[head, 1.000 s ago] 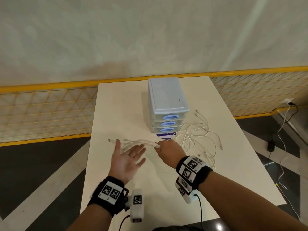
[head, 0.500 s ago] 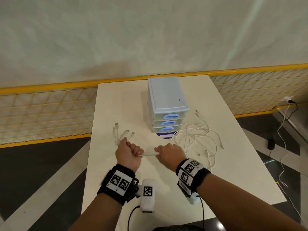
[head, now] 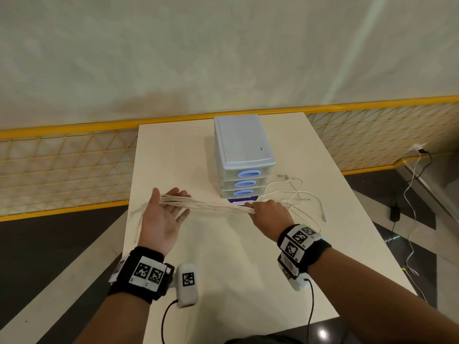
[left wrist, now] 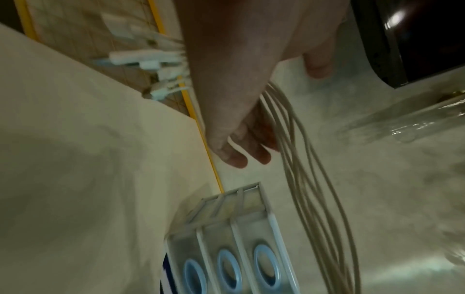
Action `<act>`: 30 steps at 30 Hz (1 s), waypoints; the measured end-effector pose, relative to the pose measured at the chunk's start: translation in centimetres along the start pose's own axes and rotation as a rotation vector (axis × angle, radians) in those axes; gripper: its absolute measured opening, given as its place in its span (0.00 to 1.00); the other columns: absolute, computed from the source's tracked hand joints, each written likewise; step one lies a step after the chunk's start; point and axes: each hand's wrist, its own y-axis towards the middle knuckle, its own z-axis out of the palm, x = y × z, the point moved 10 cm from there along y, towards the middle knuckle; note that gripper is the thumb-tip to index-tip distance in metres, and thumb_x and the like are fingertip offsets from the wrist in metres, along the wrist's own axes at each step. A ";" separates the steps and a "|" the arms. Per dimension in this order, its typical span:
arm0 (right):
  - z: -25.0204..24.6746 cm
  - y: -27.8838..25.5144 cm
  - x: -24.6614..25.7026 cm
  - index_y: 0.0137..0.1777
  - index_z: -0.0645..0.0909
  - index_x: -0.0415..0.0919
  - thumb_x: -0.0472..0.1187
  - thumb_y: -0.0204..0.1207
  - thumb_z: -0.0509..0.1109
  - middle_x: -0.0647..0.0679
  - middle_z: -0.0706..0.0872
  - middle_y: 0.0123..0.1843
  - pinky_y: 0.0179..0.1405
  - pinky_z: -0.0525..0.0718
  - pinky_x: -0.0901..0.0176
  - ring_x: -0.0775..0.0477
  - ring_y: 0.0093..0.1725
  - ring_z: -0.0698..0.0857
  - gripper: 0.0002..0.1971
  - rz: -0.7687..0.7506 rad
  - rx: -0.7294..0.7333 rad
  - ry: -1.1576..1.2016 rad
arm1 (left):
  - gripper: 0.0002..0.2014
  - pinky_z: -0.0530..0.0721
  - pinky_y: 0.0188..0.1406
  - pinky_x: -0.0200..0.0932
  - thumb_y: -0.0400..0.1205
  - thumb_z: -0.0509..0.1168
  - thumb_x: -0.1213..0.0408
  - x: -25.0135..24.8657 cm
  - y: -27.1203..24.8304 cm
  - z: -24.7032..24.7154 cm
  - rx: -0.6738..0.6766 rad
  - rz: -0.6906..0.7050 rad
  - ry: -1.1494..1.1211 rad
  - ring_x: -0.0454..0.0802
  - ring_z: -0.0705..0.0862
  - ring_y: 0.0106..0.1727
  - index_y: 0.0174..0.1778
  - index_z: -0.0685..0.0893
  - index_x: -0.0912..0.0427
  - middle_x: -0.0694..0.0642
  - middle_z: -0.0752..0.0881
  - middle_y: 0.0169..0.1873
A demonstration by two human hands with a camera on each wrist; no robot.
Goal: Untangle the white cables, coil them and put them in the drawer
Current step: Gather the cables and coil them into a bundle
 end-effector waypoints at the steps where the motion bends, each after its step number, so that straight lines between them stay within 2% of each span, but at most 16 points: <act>1: -0.4 0.1 0.5 0.63 0.79 0.45 0.49 0.84 0.53 0.39 0.87 0.55 0.49 0.79 0.48 0.34 0.54 0.84 0.17 -0.013 -0.013 0.018 | 0.22 0.69 0.72 0.55 0.81 0.54 0.41 0.7 0.0 0.6 0.024 -0.019 0.006 0.52 0.83 0.59 0.50 0.81 0.56 0.54 0.88 0.48; 3: -1.1 0.1 1.8 0.60 0.80 0.45 0.48 0.84 0.54 0.39 0.87 0.53 0.45 0.77 0.50 0.33 0.53 0.83 0.16 -0.043 -0.047 0.051 | 0.29 0.70 0.72 0.54 0.69 0.67 0.37 2.6 -0.4 2.1 0.089 -0.071 0.003 0.51 0.83 0.60 0.55 0.81 0.57 0.56 0.88 0.54; 5: -1.4 0.1 3.1 0.56 0.80 0.44 0.48 0.83 0.54 0.39 0.87 0.51 0.41 0.75 0.51 0.33 0.51 0.84 0.14 -0.081 -0.077 0.063 | 0.39 0.76 0.65 0.51 0.54 0.79 0.38 4.2 -0.9 3.3 0.131 -0.108 -0.086 0.51 0.86 0.57 0.55 0.83 0.58 0.57 0.89 0.53; 6: -1.4 0.2 3.6 0.55 0.79 0.44 0.48 0.83 0.54 0.40 0.87 0.50 0.41 0.77 0.50 0.33 0.50 0.84 0.14 -0.096 -0.086 0.056 | 0.37 0.78 0.62 0.50 0.54 0.80 0.40 4.7 -1.0 3.5 0.124 -0.110 -0.159 0.52 0.88 0.56 0.55 0.83 0.58 0.57 0.89 0.53; 8: -1.2 0.2 4.2 0.53 0.79 0.43 0.48 0.84 0.53 0.39 0.86 0.49 0.42 0.79 0.49 0.32 0.49 0.85 0.15 -0.100 -0.091 0.040 | 0.26 0.80 0.58 0.49 0.66 0.74 0.44 5.4 -1.2 3.9 0.090 -0.101 -0.309 0.52 0.89 0.53 0.52 0.83 0.59 0.56 0.88 0.51; 10: -0.9 0.1 4.5 0.52 0.79 0.40 0.50 0.84 0.51 0.36 0.86 0.48 0.41 0.79 0.48 0.31 0.48 0.85 0.18 -0.078 -0.087 0.037 | 0.17 0.81 0.57 0.50 0.75 0.67 0.46 6.0 -1.5 4.8 0.072 -0.109 -0.414 0.50 0.88 0.45 0.45 0.83 0.58 0.53 0.88 0.40; 11: -0.7 0.0 4.6 0.52 0.79 0.39 0.51 0.84 0.50 0.36 0.86 0.48 0.42 0.79 0.48 0.31 0.47 0.85 0.19 -0.069 -0.084 0.028 | 0.16 0.82 0.55 0.49 0.78 0.66 0.47 6.3 -1.7 5.3 0.068 -0.117 -0.437 0.48 0.85 0.37 0.38 0.81 0.57 0.52 0.84 0.31; 13: 0.0 -0.5 5.0 0.53 0.79 0.39 0.50 0.85 0.50 0.36 0.86 0.48 0.42 0.79 0.48 0.31 0.47 0.85 0.19 -0.090 -0.061 -0.024 | 0.22 0.80 0.39 0.43 0.81 0.63 0.48 6.9 -1.7 5.3 -0.005 -0.147 -0.426 0.45 0.70 0.20 0.23 0.71 0.54 0.49 0.68 0.16; 15: 1.0 -0.9 5.1 0.54 0.78 0.40 0.48 0.85 0.50 0.36 0.87 0.49 0.41 0.77 0.50 0.32 0.48 0.85 0.17 -0.119 -0.024 -0.068 | 0.28 0.68 0.23 0.39 0.84 0.60 0.51 7.2 -1.7 4.9 -0.097 -0.183 -0.328 0.46 0.58 0.14 0.17 0.60 0.53 0.49 0.57 0.11; 18: 1.5 -0.7 4.2 0.54 0.78 0.42 0.48 0.84 0.50 0.38 0.87 0.49 0.41 0.76 0.51 0.32 0.48 0.85 0.17 -0.108 -0.002 -0.059 | 0.28 0.61 0.17 0.36 0.84 0.57 0.59 6.5 -1.4 3.9 -0.176 -0.163 -0.243 0.46 0.55 0.13 0.16 0.59 0.52 0.48 0.55 0.11; 24: 2.3 0.2 1.4 0.54 0.77 0.47 0.46 0.83 0.53 0.43 0.87 0.49 0.37 0.72 0.54 0.36 0.48 0.85 0.12 -0.071 0.043 -0.093 | 0.24 0.60 0.16 0.33 0.83 0.56 0.63 3.4 -0.3 1.4 -0.222 -0.089 -0.169 0.47 0.54 0.13 0.20 0.58 0.52 0.48 0.54 0.12; 30: 2.5 0.3 -1.1 0.56 0.80 0.44 0.54 0.84 0.50 0.41 0.87 0.50 0.45 0.79 0.51 0.35 0.51 0.85 0.20 0.008 0.032 -0.060 | 0.24 0.59 0.17 0.35 0.83 0.56 0.63 1.1 0.3 -1.7 -0.280 -0.032 -0.130 0.46 0.54 0.13 0.21 0.58 0.52 0.48 0.54 0.12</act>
